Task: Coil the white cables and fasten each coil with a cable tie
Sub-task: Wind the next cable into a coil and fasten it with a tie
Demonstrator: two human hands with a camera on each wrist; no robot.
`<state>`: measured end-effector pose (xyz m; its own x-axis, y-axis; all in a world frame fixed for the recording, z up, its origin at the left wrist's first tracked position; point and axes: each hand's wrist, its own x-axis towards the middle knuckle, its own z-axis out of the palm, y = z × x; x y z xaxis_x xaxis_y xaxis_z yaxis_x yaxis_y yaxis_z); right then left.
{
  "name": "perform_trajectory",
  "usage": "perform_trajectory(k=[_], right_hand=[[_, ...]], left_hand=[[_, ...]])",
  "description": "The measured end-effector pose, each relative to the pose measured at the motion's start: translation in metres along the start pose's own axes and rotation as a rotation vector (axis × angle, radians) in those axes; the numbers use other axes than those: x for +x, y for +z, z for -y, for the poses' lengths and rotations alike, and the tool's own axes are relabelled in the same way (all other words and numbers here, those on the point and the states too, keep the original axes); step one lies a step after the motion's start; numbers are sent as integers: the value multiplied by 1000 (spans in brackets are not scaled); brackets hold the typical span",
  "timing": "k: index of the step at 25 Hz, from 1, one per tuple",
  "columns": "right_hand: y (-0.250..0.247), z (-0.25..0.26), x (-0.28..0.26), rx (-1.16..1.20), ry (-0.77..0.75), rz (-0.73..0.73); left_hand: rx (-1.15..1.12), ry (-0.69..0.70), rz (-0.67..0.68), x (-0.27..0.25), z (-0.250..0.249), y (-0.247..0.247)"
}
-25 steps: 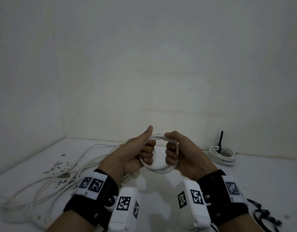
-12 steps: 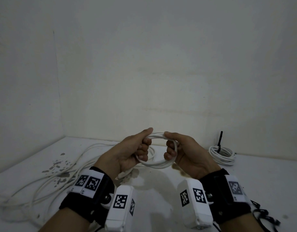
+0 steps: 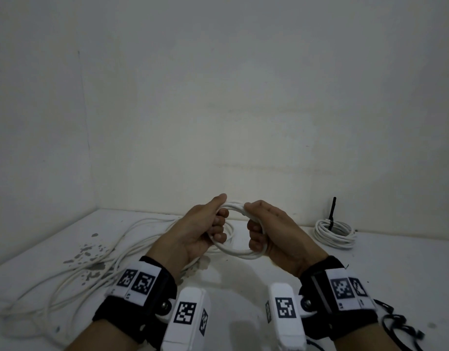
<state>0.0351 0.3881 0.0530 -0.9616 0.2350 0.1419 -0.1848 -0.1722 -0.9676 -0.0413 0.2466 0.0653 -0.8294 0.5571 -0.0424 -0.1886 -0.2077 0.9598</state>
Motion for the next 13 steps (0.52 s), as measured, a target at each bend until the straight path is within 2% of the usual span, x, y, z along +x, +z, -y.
perform_trajectory(k=[5, 13], right_hand=[[-2, -2, 1, -81, 14, -28], [-6, 13, 1, -38, 110, -201]], left_hand=[[-40, 5, -8, 5, 8, 2], [66, -93, 168, -1, 17, 12]])
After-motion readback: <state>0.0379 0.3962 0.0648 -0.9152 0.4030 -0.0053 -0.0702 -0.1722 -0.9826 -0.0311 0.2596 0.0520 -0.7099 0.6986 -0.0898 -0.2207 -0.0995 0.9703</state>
